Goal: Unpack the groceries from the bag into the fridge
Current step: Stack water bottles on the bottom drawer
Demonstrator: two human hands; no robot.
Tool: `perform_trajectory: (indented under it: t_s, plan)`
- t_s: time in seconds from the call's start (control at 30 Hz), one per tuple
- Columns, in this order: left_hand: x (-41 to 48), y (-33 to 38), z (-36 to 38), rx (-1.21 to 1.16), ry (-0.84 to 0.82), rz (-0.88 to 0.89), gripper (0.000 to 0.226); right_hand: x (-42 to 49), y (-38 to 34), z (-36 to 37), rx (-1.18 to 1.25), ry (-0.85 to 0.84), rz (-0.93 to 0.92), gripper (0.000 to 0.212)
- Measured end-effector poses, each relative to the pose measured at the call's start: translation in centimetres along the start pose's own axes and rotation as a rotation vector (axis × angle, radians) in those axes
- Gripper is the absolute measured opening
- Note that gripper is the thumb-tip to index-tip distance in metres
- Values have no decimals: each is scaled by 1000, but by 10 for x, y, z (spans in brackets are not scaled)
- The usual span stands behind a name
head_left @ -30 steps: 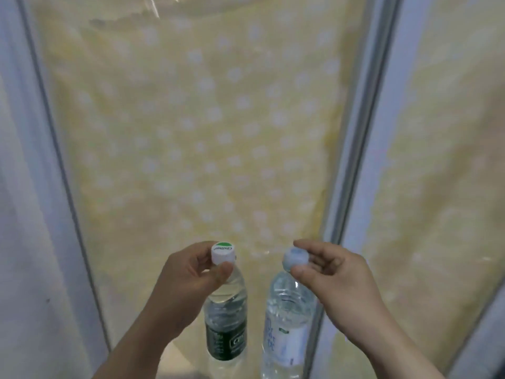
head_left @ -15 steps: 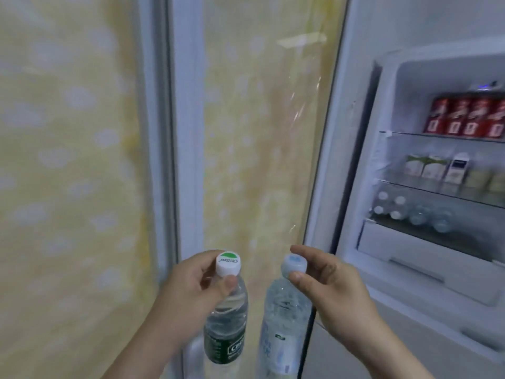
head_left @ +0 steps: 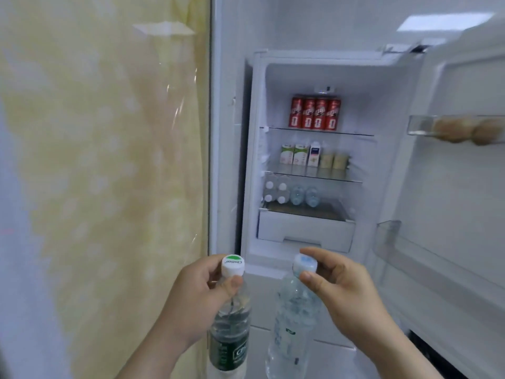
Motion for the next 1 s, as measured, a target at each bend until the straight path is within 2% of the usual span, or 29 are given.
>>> perform_trajectory:
  t_s: [0.23, 0.4, 0.57, 0.83, 1.0]
  plan:
    - [49, -22, 61, -58, -95, 11, 20, 28, 21, -56, -7, 113, 30, 37]
    - [81, -36, 97, -79, -100, -41, 23, 63, 36, -85, -3, 157, 27, 39]
    - [116, -55, 128, -52, -86, -71, 17, 105, 49, -109, -25, 163, 32, 37]
    - [165, -95, 149, -95, -22, -96, 18, 167, 65, -120, 27, 195, 57, 36]
    - [205, -127, 158, -115, -38, -85, 17, 213, 79, -117, 36, 259, 76, 34]
Point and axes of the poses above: each hand's wrist, its own x-axis towards the middle knuckle, its own z-axis out of the palm, y = z × x, the point moved 2 cm from there along x, towards the middle knuckle, and after that the axes turned 12 degrees about z, right-handed, at the moved point
